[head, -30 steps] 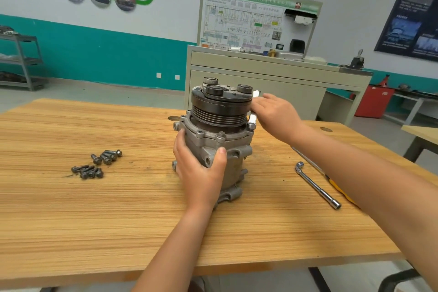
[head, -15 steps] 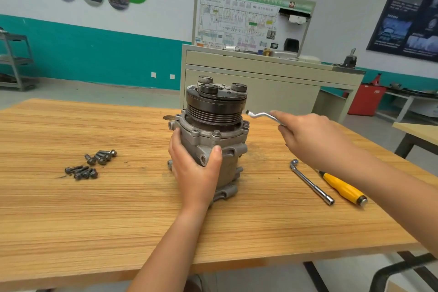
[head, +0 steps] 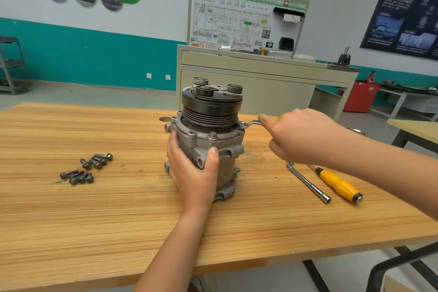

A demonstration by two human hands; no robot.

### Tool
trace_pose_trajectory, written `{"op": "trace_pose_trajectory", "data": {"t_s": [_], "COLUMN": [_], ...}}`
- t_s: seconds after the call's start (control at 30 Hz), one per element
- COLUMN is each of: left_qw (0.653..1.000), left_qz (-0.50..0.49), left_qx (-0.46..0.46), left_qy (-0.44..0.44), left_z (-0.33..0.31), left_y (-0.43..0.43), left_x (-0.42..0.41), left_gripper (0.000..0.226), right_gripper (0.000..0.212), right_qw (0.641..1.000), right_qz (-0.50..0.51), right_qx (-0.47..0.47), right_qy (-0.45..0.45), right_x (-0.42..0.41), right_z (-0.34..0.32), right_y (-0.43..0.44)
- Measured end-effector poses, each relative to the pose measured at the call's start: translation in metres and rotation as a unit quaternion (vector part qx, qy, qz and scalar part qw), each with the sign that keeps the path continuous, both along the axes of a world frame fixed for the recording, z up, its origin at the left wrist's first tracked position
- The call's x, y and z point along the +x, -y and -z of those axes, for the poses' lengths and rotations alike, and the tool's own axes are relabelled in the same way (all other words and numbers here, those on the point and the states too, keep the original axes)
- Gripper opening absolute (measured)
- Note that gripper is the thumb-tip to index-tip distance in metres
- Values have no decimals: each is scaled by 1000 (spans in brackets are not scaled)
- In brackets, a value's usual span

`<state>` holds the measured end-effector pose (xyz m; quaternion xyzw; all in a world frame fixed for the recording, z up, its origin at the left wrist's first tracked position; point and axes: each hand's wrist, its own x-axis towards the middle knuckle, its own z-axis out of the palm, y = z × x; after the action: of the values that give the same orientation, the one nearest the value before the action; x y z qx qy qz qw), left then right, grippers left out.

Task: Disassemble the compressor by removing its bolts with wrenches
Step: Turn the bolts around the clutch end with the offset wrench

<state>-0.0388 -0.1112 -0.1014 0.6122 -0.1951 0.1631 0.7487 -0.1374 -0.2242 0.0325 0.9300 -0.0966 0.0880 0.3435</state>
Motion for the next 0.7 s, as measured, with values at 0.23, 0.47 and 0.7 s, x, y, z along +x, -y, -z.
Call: {"op": "trace_pose_trajectory", "data": {"t_s": [0.23,0.47,0.7], "left_qw": [1000,1000,1000], "left_qz": [0,-1,5], "left_qx": [-10,-12,-7], "left_qy": [0,4,0], "left_z": [0,2,2], "left_y": [2,1,0], "left_x": [0,2,2], "left_gripper": [93,93,92], "right_gripper": [49,25,27], "right_qw": [992,913,823], "right_qz": [-120,-317,-223], "right_qx": [-34,44,351], "right_qy": [-1,252,386], "right_x": [20,81,36], "right_z": [-7,30,24], "right_y": [55,51,49]}}
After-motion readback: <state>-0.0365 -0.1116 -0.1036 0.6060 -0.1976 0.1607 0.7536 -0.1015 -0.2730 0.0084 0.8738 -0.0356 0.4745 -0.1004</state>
